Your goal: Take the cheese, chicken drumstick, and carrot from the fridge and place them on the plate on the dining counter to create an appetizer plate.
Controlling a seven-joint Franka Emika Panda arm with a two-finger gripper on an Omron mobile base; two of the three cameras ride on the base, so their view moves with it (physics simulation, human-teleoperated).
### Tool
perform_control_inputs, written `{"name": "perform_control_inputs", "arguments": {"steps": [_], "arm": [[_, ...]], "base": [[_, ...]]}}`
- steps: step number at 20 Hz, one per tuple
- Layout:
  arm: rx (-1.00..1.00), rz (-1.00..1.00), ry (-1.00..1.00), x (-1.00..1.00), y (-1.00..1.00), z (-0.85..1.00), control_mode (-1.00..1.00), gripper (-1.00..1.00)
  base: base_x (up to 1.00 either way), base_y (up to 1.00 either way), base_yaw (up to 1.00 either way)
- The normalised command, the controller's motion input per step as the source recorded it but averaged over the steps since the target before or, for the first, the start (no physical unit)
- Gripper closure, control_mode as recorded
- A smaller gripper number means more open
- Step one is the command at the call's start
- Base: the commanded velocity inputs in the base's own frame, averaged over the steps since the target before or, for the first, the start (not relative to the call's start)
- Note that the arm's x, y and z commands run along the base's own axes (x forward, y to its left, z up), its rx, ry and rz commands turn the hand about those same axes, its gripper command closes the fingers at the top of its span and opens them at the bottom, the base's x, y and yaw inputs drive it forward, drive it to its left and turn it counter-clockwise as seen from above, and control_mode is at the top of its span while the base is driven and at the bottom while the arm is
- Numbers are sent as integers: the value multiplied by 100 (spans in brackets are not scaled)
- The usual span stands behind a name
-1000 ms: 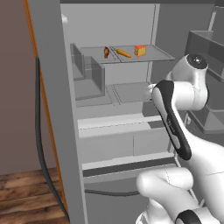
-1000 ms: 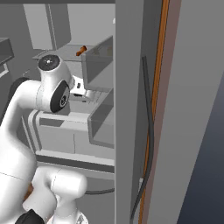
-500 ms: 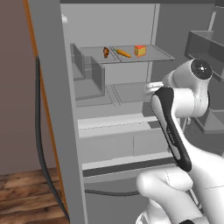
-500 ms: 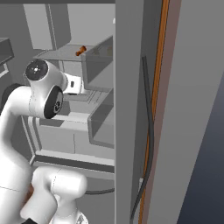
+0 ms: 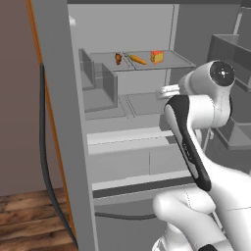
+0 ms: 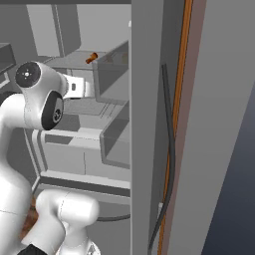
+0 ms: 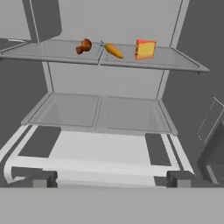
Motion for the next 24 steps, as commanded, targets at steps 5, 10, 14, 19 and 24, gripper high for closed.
{"name": "perform_control_inputs", "arguments": {"steps": [5,10,14,19,24], "arm": [[0,0,0,7,0,23,-100,-100],[0,0,0,20,0,17,-100,-100],[0,-2,0,26,0,7,-100,-100],[0,-3,0,30,3,3,-100,-100],[0,-4,0,35,3,0,-100,-100]], "base": [[0,0,0],[0,0,0],[0,0,0],[0,0,0],[0,0,0]]}}
